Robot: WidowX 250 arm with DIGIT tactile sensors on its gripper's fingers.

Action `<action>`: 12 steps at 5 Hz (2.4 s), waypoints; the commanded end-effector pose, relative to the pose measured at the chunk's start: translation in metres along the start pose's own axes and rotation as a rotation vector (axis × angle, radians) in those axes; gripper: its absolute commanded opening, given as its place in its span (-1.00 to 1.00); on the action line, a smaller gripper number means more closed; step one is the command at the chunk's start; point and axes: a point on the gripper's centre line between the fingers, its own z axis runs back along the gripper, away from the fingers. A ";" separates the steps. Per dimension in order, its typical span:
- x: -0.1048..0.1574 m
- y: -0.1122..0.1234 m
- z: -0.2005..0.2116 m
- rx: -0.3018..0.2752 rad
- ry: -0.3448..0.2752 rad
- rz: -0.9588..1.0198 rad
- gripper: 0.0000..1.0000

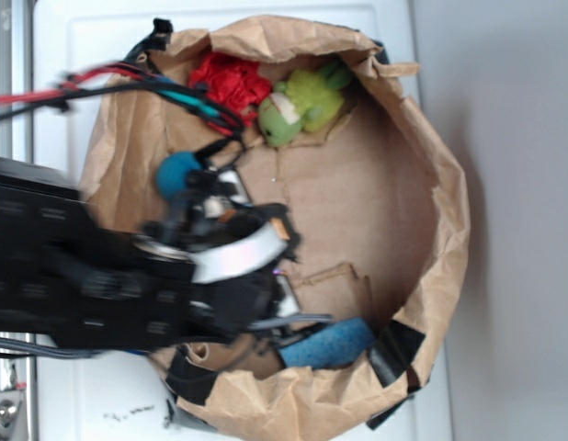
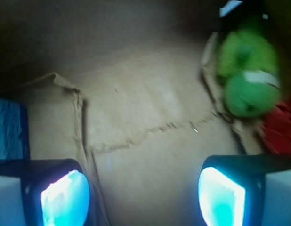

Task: Grab the blue sponge.

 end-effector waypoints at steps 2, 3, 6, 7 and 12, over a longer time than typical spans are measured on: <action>0.039 -0.047 0.023 -0.204 0.116 -0.106 1.00; 0.040 -0.046 0.032 -0.215 0.128 -0.112 1.00; 0.014 -0.059 0.000 -0.376 0.176 -0.136 1.00; 0.005 -0.067 -0.011 -0.370 0.149 -0.140 1.00; 0.049 -0.023 0.045 -0.389 0.160 0.034 -1.00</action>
